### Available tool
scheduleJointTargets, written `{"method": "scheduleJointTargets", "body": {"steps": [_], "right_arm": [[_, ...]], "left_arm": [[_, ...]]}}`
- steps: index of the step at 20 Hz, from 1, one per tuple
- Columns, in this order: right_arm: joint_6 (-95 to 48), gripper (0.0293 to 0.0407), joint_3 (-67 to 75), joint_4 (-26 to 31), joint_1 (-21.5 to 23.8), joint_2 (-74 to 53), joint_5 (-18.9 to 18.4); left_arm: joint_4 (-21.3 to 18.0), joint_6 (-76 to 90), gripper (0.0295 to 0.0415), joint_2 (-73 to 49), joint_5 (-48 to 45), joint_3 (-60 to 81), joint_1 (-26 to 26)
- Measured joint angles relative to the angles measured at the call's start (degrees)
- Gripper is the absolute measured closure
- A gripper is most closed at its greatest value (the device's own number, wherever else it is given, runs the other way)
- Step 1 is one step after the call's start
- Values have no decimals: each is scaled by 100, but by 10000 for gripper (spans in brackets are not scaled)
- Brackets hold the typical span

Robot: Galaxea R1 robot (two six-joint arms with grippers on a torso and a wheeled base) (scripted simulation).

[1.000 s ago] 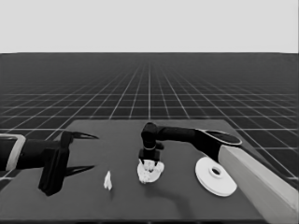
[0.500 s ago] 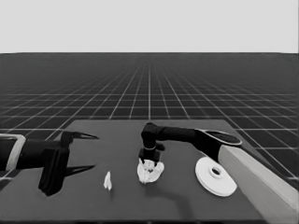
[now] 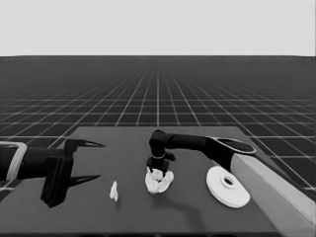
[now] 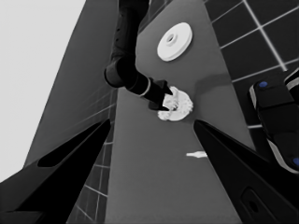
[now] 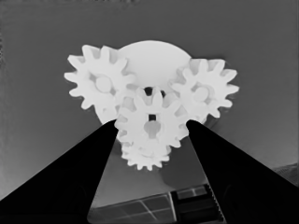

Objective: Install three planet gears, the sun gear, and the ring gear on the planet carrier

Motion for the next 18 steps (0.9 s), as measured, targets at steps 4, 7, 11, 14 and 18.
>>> {"method": "scheduleJointTargets", "body": {"steps": [4,7,11,14,18], "right_arm": [[240,391,-1,-1,-8,1,2],[420,390,-6,-2,-27,-7,2],[660,390,-7,-2,-32,-8,2],[840,391,-7,-2,-32,-9,2],[1080,390,-8,-3,-32,-9,2]], "left_arm": [[0,0,326,0,0,0,0],[0,0,326,0,0,0,0],[0,0,326,0,0,0,0],[0,0,326,0,0,0,0],[0,0,326,0,0,0,0]]}}
